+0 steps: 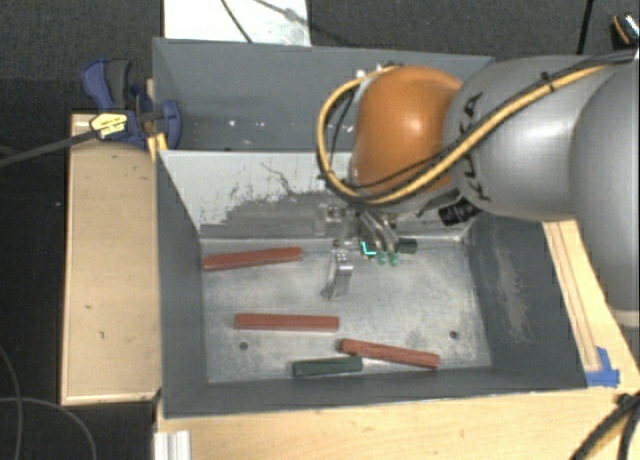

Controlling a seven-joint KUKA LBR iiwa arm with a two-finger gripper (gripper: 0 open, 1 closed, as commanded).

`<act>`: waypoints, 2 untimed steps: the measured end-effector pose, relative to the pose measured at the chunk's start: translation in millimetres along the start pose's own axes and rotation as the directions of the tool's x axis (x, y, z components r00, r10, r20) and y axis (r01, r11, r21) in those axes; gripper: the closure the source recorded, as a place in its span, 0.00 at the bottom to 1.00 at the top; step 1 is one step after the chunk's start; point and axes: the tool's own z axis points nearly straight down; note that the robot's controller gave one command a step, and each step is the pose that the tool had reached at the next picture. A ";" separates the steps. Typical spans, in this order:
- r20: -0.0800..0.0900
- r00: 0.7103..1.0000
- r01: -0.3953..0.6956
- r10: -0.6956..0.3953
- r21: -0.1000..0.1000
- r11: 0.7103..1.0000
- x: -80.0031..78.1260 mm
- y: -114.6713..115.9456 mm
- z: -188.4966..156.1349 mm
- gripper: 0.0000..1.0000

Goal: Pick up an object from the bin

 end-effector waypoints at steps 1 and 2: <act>0.009 0.964 0.266 -0.266 0.001 0.964 77.2 -9.8 84.4 0.00; 0.012 0.980 0.200 -0.199 -0.002 0.980 75.7 51.6 83.5 0.00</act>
Offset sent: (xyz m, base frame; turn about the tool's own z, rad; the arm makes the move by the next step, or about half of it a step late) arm -0.0785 -0.0105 -0.0843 -0.2704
